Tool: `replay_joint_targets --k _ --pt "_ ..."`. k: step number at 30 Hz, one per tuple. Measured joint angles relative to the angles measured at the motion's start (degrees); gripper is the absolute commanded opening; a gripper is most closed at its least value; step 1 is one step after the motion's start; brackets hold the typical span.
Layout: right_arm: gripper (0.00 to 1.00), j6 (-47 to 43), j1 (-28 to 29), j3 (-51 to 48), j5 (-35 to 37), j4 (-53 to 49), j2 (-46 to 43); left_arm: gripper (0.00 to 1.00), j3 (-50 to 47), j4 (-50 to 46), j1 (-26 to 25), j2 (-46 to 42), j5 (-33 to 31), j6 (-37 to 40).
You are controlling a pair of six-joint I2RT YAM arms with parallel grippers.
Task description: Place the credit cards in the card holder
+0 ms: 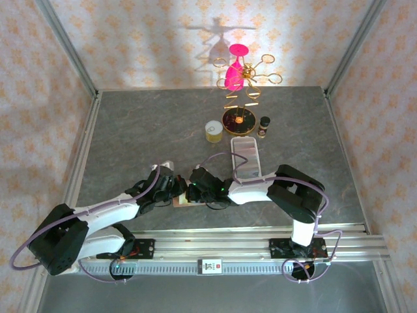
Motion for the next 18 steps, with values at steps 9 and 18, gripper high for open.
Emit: replay_joint_targets --k 9,18 --pt "0.17 -0.1 0.1 -1.7 1.3 0.0 -3.9 0.00 -3.0 0.2 0.7 0.6 -1.0 0.7" --pt "0.54 -7.0 -1.9 -5.7 7.9 -1.9 -23.0 0.00 -4.5 -0.2 1.4 0.6 -1.6 2.4"
